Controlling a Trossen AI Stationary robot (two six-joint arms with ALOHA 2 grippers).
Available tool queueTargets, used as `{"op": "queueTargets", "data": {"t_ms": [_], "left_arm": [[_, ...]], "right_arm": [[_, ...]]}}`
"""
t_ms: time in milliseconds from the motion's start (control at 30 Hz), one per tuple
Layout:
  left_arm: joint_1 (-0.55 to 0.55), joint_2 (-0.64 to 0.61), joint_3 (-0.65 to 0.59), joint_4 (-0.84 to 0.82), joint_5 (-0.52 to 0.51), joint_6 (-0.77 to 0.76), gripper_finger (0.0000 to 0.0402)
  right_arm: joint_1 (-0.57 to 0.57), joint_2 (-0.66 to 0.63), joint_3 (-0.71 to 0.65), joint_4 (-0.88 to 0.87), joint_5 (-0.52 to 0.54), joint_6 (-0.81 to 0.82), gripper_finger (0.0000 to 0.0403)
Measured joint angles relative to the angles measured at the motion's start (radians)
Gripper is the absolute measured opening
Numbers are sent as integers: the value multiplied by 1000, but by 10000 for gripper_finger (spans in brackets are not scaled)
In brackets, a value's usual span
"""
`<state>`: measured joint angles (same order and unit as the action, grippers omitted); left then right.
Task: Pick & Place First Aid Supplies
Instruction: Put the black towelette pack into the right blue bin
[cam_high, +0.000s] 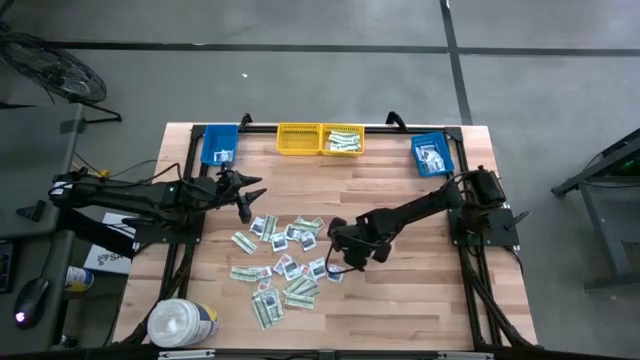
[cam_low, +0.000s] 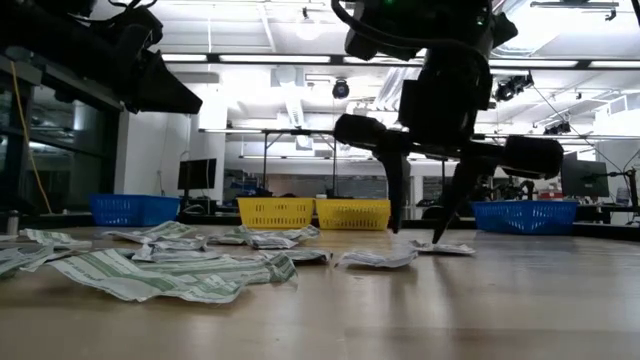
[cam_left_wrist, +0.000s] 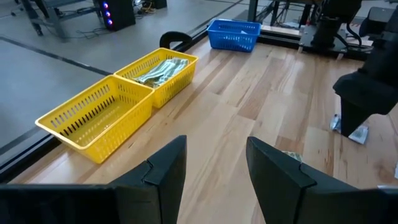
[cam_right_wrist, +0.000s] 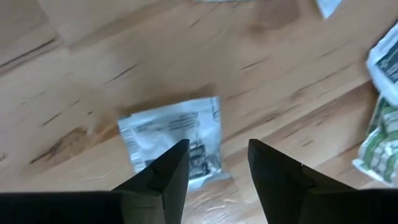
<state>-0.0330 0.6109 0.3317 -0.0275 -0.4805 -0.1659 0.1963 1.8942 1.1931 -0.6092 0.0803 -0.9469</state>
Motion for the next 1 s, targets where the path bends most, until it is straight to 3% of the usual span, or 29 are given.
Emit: {"op": "queueTargets", "data": {"t_ms": [533, 1000], "left_arm": [[0, 0, 0, -4, 0, 0, 165], [0, 0, 0, -5, 0, 0, 165]], "right_arm": [[-34, 55, 7, -21, -37, 5, 154], [-88, 82, 7, -94, -178, 291, 99]]}}
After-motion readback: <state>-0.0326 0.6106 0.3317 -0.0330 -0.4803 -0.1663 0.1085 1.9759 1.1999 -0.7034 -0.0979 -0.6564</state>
